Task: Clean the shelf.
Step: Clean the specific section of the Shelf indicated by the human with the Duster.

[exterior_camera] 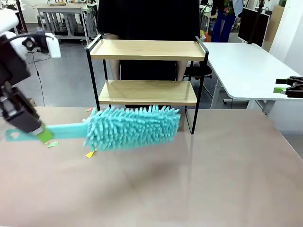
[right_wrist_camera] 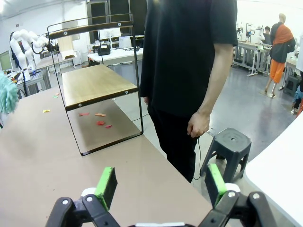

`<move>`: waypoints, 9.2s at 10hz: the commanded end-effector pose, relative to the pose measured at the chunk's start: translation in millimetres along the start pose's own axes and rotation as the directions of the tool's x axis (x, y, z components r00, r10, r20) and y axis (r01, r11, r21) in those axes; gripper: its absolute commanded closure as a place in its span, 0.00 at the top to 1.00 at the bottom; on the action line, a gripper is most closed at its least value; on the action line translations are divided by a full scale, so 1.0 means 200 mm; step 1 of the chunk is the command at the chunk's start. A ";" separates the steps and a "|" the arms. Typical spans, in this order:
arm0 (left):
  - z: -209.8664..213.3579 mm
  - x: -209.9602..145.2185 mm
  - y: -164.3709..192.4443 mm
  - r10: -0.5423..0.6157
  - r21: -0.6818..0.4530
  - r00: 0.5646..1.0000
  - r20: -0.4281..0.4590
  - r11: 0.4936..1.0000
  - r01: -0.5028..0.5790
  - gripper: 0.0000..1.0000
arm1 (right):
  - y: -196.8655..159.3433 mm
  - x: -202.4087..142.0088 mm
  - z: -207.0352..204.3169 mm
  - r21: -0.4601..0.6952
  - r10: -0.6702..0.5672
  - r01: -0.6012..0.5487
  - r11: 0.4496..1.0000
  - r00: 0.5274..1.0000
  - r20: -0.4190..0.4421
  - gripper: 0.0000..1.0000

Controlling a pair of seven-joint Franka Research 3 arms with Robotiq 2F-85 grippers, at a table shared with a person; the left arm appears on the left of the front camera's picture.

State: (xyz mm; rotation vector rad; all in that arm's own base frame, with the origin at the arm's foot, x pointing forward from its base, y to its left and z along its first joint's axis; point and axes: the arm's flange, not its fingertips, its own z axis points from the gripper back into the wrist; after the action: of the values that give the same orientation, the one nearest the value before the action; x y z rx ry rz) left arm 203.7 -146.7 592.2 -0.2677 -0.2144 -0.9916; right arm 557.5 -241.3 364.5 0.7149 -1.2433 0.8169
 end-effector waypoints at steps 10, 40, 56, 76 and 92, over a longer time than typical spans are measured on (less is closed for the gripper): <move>-0.15 -0.28 0.19 -0.031 0.019 0.962 -0.272 0.999 0.038 0.13 | 0.00 0.02 -0.01 0.001 0.005 -0.005 1.000 1.000 0.002 1.00; -0.15 -0.28 0.19 -0.031 0.019 0.962 -0.272 0.999 0.038 0.13 | 0.00 0.02 -0.01 0.001 0.005 -0.005 1.000 1.000 0.002 1.00; -0.75 0.52 -0.13 0.487 0.013 0.857 0.165 0.868 -0.496 0.13 | 0.00 0.02 -0.01 0.001 0.005 -0.005 1.000 1.000 0.002 1.00; -1.53 1.25 -0.18 0.639 0.050 0.642 0.424 0.691 -0.721 0.13 | 0.00 0.02 -0.01 0.001 0.005 -0.005 1.000 1.000 0.002 1.00; -1.79 1.33 -0.10 0.672 0.075 0.619 0.406 0.651 -0.756 0.13 | 0.00 0.02 -0.01 0.001 0.005 -0.005 1.000 1.000 0.002 1.00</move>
State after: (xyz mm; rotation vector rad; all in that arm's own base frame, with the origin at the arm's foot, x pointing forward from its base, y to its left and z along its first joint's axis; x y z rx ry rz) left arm 347.6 -481.8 333.8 -0.2678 -0.5014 -0.0851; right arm 557.8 -241.4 364.8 0.7145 -1.2436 0.8176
